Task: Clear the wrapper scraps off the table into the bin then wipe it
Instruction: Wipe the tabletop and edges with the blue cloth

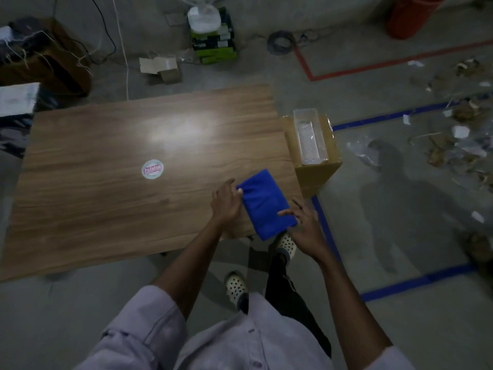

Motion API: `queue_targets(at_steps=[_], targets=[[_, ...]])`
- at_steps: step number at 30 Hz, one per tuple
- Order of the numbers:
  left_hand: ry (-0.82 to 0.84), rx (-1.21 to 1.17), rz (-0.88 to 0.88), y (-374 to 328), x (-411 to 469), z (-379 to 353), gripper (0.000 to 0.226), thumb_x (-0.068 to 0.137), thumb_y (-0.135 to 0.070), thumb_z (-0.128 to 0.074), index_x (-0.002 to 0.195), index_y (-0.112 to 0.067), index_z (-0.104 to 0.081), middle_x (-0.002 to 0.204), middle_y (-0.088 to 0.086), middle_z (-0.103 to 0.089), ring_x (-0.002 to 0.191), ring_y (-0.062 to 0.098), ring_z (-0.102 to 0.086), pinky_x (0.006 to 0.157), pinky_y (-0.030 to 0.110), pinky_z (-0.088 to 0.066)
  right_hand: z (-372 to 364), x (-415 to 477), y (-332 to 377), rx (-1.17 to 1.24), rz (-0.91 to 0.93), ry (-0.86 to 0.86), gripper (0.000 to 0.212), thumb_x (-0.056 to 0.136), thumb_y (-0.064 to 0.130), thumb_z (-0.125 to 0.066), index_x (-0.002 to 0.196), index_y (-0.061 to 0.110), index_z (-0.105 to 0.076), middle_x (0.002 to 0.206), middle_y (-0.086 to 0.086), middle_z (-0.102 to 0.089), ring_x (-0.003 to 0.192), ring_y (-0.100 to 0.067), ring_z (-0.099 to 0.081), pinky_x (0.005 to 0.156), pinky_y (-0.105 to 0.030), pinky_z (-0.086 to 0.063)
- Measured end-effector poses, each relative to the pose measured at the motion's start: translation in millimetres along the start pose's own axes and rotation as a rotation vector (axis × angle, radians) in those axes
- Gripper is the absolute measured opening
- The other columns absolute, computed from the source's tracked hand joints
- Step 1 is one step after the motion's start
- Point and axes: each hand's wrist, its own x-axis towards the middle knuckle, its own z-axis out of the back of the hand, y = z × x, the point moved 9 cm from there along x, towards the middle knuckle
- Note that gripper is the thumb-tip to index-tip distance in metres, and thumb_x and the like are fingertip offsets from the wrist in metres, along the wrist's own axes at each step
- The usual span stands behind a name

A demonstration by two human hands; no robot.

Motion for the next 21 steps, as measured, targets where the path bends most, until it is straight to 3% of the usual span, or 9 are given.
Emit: queue_targets(at_steps=[3, 5, 9, 12, 14, 16, 19, 21], targets=[[0.041, 0.377, -0.093, 15, -6, -23, 0.062, 0.107, -0.045, -0.031, 0.162, -0.017, -0.021, 0.17, 0.01, -0.016, 0.156, 0.036, -0.011, 0.124, 0.05, -0.01, -23, 27, 11, -0.164, 0.128, -0.027, 0.039, 0.089, 0.025, -0.059, 0.127, 0.031, -0.064, 0.16, -0.002, -0.04, 0.146, -0.028, -0.036, 0.119, -0.046, -0.026], [0.058, 0.476, -0.15, 20, -8, -33, 0.069, 0.101, -0.045, -0.022, 0.164, -0.018, -0.012, 0.172, 0.008, -0.002, 0.157, 0.037, 0.002, 0.124, 0.054, 0.0, -44, 48, 15, -0.279, 0.126, -0.001, 0.049, 0.097, 0.031, -0.056, 0.145, 0.028, -0.051, 0.166, 0.0, -0.029, 0.153, -0.026, -0.025, 0.122, -0.053, -0.02], [0.138, 0.533, -0.125, 37, -13, -47, 0.083, 0.089, -0.049, -0.013, 0.164, -0.015, -0.002, 0.172, 0.007, 0.007, 0.157, 0.038, 0.009, 0.124, 0.059, 0.002, -76, 78, 28, -0.514, 0.146, -0.008, 0.064, 0.105, 0.038, -0.045, 0.163, 0.027, -0.02, 0.172, 0.004, -0.001, 0.158, -0.024, 0.005, 0.125, -0.05, -0.001], [0.15, 0.561, -0.119, 45, -16, -53, 0.075, 0.098, -0.045, -0.02, 0.164, -0.014, -0.002, 0.172, 0.006, 0.01, 0.157, 0.035, 0.011, 0.124, 0.061, 0.0, -95, 87, 14, -0.647, 0.153, 0.04, 0.067, 0.107, 0.051, -0.035, 0.164, 0.032, -0.006, 0.171, 0.004, 0.01, 0.157, -0.024, 0.013, 0.126, -0.053, 0.003], [0.113, 0.563, -0.152, 47, -16, -51, 0.069, 0.105, -0.037, -0.034, 0.164, -0.014, -0.006, 0.172, 0.005, 0.007, 0.158, 0.032, 0.009, 0.124, 0.06, 0.001, -98, 83, 2, -0.673, 0.148, 0.033, 0.067, 0.106, 0.056, -0.03, 0.163, 0.035, -0.003, 0.171, 0.005, 0.012, 0.157, -0.023, 0.014, 0.126, -0.053, 0.0], [0.038, 0.549, -0.214, 40, -16, -43, 0.064, 0.103, -0.033, -0.044, 0.16, -0.011, -0.025, 0.171, 0.01, -0.011, 0.157, 0.034, -0.006, 0.124, 0.058, -0.003, -97, 76, -8, -0.684, 0.141, 0.015, 0.066, 0.106, 0.058, -0.028, 0.163, 0.035, -0.003, 0.171, 0.005, 0.012, 0.157, -0.022, 0.013, 0.126, -0.053, -0.001], [-0.172, 0.517, -0.332, 25, -2, -31, 0.043, 0.096, -0.029, -0.047, 0.131, -0.006, -0.057, 0.153, 0.016, -0.045, 0.143, 0.039, -0.037, 0.12, 0.055, -0.021, -96, 73, -13, -0.731, 0.139, -0.042, 0.066, 0.106, 0.059, -0.03, 0.163, 0.035, -0.009, 0.172, 0.002, 0.007, 0.158, -0.024, 0.009, 0.125, -0.057, -0.005], [-0.266, 0.527, -0.343, 22, 9, -30, 0.045, 0.099, -0.032, -0.046, 0.137, -0.008, -0.055, 0.157, 0.014, -0.041, 0.147, 0.036, -0.033, 0.123, 0.053, -0.016, -89, 74, -9, -0.735, 0.154, -0.105, 0.067, 0.104, 0.059, -0.035, 0.163, 0.034, -0.015, 0.172, -0.001, 0.002, 0.158, -0.026, 0.006, 0.124, -0.059, -0.003]])
